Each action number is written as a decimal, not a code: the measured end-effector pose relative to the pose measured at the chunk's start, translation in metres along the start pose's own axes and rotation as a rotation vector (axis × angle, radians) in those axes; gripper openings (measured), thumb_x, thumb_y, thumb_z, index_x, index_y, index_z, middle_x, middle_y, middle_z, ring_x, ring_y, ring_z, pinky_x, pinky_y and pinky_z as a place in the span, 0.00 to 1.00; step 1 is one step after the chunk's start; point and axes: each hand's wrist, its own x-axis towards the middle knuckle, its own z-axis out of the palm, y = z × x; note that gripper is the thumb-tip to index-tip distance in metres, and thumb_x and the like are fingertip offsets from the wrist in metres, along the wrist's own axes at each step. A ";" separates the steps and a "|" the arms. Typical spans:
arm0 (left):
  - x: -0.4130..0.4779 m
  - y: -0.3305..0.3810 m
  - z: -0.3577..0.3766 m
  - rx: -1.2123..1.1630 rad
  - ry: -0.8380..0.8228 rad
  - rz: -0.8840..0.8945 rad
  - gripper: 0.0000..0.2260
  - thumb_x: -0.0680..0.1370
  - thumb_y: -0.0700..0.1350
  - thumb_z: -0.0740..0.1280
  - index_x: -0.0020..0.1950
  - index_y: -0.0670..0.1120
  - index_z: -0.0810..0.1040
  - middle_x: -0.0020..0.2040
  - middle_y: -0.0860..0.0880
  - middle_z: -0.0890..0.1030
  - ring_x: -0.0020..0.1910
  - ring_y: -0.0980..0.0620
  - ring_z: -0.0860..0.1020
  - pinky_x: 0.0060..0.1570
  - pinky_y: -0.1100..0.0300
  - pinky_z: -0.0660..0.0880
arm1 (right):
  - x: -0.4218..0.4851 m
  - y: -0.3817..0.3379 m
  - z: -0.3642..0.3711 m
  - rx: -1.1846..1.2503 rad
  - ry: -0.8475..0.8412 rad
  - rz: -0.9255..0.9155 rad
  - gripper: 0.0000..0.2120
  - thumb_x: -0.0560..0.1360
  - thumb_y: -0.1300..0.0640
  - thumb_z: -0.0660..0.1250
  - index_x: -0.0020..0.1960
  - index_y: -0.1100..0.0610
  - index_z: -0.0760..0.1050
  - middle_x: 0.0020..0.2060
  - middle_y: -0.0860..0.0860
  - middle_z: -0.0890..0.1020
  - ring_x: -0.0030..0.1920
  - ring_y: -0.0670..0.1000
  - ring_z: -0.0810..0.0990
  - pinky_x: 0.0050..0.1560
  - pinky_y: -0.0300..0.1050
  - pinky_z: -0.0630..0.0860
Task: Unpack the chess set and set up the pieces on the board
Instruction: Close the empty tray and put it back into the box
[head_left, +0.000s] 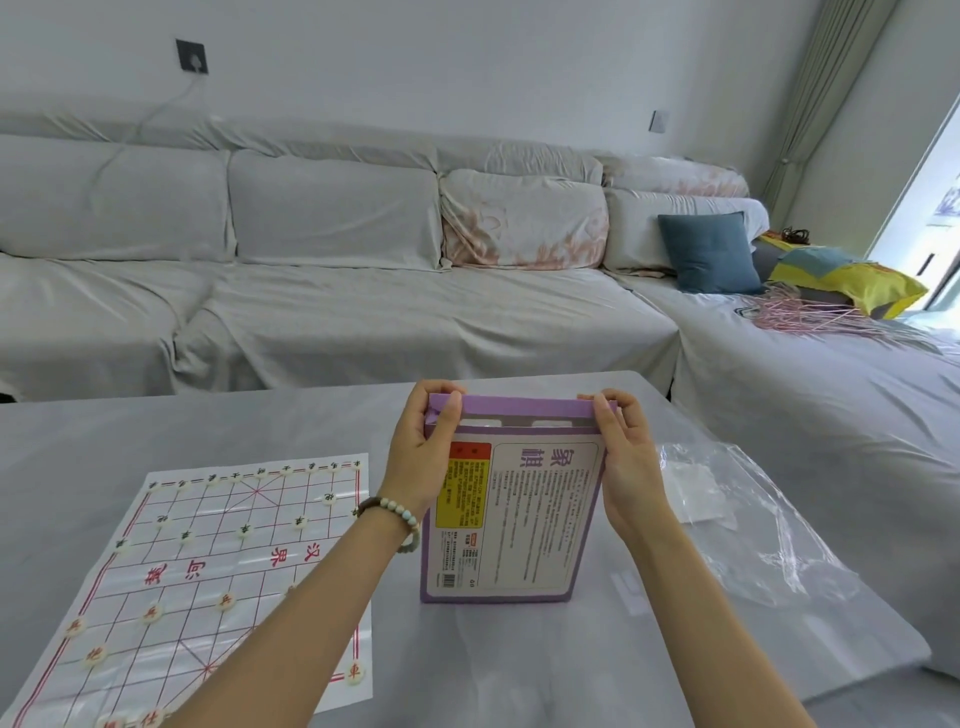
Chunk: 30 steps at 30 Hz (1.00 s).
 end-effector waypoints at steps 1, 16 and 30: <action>-0.001 -0.003 0.000 0.020 0.010 0.026 0.04 0.79 0.48 0.58 0.50 0.50 0.71 0.41 0.54 0.81 0.38 0.57 0.82 0.34 0.65 0.78 | 0.001 0.001 0.000 -0.017 -0.001 -0.012 0.04 0.79 0.55 0.59 0.47 0.53 0.72 0.43 0.51 0.78 0.39 0.46 0.77 0.37 0.35 0.77; 0.010 -0.013 0.006 -0.010 0.087 0.031 0.07 0.77 0.47 0.63 0.43 0.44 0.71 0.43 0.51 0.80 0.35 0.60 0.81 0.31 0.68 0.76 | 0.013 0.016 0.001 -0.110 0.103 -0.027 0.10 0.74 0.56 0.68 0.37 0.56 0.71 0.46 0.47 0.80 0.45 0.53 0.78 0.44 0.47 0.78; 0.018 -0.007 0.008 0.127 -0.011 -0.145 0.16 0.77 0.56 0.61 0.40 0.45 0.72 0.34 0.50 0.78 0.33 0.56 0.77 0.30 0.69 0.73 | 0.010 0.021 -0.009 0.031 0.083 0.569 0.55 0.56 0.29 0.70 0.73 0.56 0.56 0.57 0.57 0.80 0.52 0.55 0.82 0.35 0.47 0.78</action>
